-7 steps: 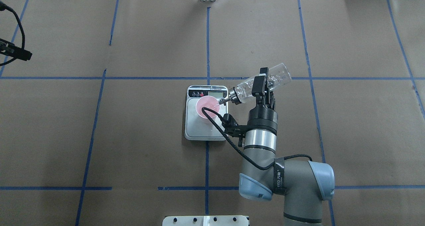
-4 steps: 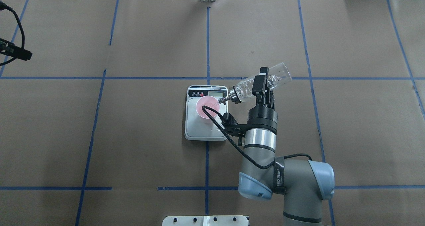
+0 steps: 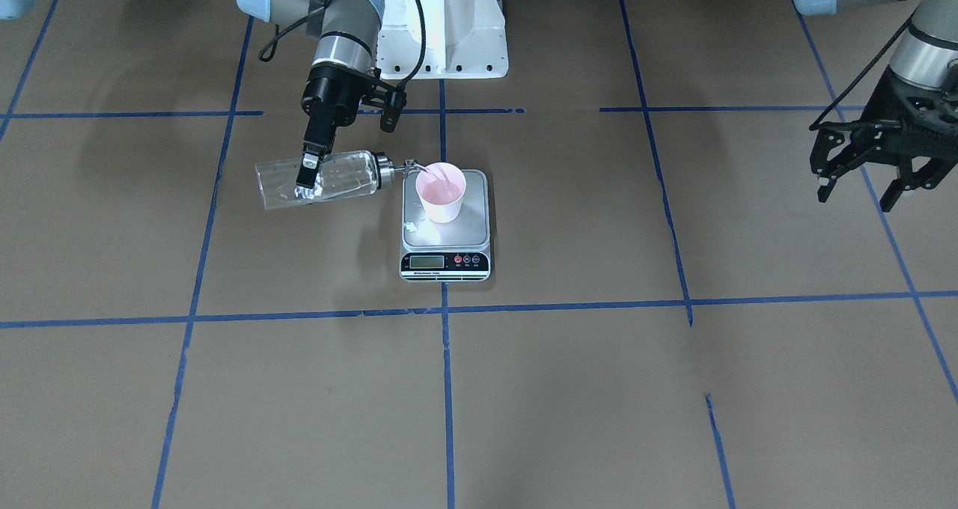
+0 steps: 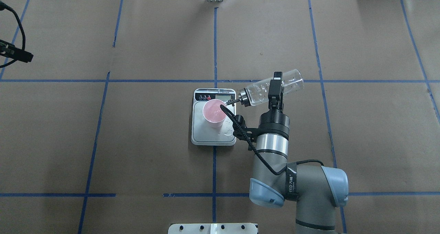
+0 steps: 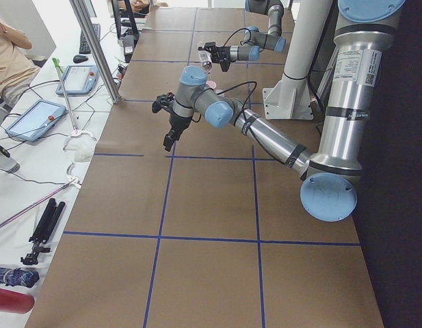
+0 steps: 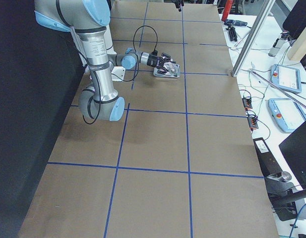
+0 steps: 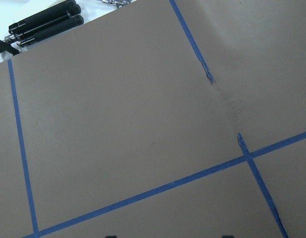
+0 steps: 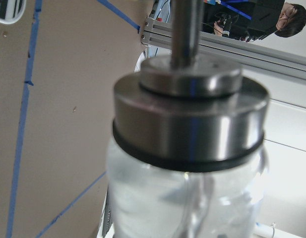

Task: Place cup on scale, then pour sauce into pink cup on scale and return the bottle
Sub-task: 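Tilt the bottle upright and carry it back with the right gripper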

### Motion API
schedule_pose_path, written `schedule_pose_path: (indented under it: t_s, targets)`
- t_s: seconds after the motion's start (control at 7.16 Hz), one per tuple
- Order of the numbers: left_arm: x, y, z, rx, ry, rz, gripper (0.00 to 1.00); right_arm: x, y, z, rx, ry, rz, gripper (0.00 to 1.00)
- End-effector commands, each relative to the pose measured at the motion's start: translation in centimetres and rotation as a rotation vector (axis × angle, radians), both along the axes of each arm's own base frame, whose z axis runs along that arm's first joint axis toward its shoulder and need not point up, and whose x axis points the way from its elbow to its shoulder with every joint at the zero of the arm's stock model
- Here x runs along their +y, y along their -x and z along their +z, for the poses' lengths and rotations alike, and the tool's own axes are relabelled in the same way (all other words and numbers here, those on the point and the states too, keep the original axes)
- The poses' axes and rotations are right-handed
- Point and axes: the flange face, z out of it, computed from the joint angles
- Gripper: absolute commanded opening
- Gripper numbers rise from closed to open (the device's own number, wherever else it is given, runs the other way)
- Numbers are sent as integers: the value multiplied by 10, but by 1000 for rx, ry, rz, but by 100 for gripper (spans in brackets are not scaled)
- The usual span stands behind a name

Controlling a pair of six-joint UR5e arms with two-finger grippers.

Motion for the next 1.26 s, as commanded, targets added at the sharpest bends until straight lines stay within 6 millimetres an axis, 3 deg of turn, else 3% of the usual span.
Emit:
schedule_pose_path:
  t_s: [0.0,0.28,0.7,1.12]
  targets:
    - [0,0,0,-1,0,-1,77,1,2,4,-192,31,34,0]
    - [0,0,0,-1,1,-2,77,3,4,8,-277,31,57,0]
    - [0,0,0,0,2,-3,77,7,9,15,-655,113,151,0]
    - [0,0,0,0,2,-3,77,7,5,17,-805,129,149,0]
